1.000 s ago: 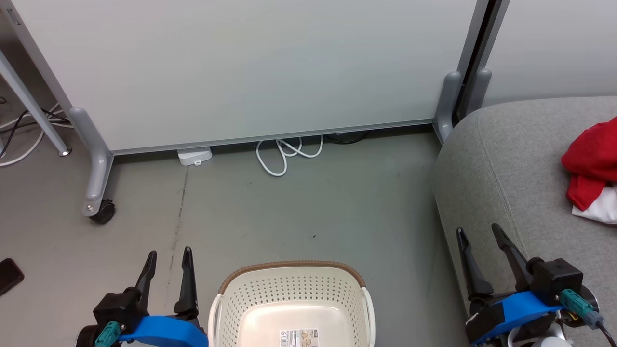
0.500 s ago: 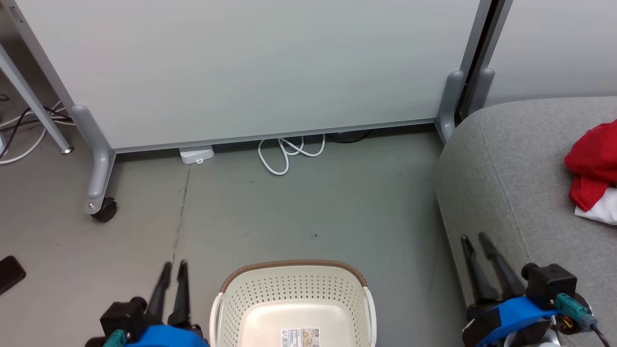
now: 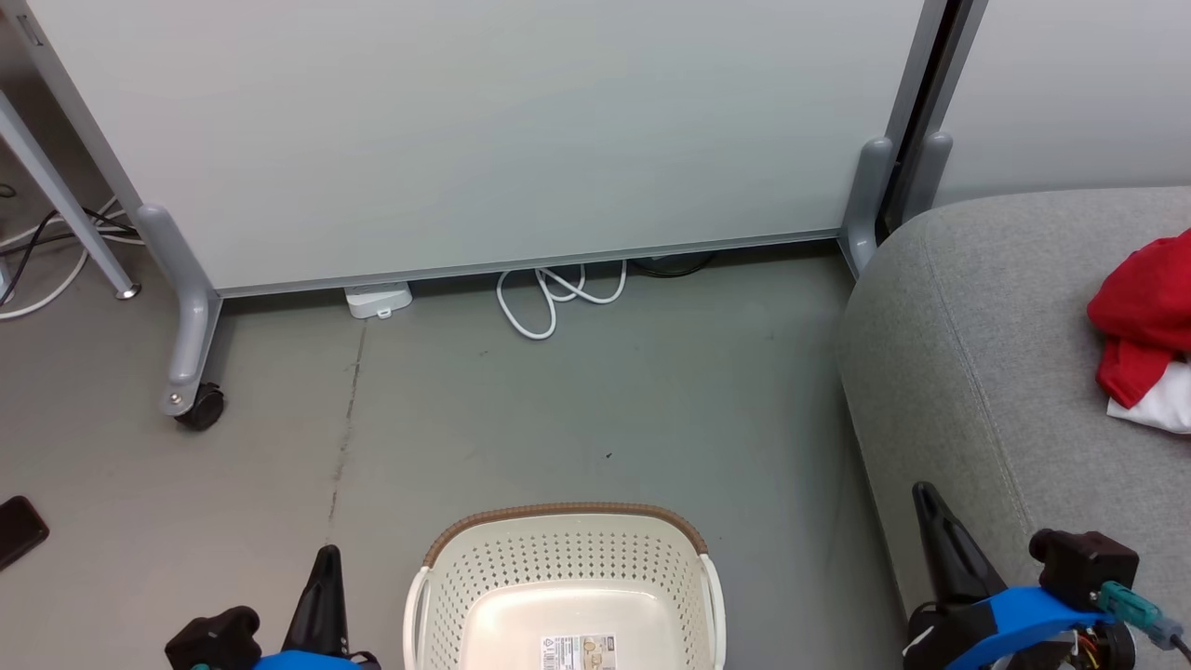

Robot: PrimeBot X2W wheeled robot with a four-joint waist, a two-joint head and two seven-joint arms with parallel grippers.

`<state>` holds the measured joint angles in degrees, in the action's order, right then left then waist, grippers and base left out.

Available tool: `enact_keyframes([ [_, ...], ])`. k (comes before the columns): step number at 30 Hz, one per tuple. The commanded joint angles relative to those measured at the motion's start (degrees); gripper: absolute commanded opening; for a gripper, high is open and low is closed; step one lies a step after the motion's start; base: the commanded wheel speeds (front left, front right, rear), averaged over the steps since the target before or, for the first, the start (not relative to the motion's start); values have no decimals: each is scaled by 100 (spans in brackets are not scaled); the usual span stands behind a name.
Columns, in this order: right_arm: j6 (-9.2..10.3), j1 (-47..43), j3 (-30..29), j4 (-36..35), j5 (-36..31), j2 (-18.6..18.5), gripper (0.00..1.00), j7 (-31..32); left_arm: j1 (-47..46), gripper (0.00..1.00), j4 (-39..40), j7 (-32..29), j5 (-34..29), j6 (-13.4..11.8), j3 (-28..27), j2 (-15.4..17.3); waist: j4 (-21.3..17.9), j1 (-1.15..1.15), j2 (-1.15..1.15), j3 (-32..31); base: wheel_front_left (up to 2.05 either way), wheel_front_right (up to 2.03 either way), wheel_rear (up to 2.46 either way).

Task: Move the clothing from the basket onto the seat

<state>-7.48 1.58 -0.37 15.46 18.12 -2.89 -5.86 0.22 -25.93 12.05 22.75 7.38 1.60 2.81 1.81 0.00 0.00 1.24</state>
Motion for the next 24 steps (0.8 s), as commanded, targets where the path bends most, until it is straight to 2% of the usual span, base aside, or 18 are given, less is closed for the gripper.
enact_keyframes([
  [1, 0, 110, -37, -97, 286, -3, 0, 38, -162, 0, 142, -59, 250, 2, -58, 8, -3, 0, 0, -1, 0, 0, 0],
  [24, -1, 235, -212, -126, 2429, -2, 0, 397, -325, 0, 470, -599, 2266, 5, -284, 9, -39, 0, 0, -22, 0, 0, 0],
])
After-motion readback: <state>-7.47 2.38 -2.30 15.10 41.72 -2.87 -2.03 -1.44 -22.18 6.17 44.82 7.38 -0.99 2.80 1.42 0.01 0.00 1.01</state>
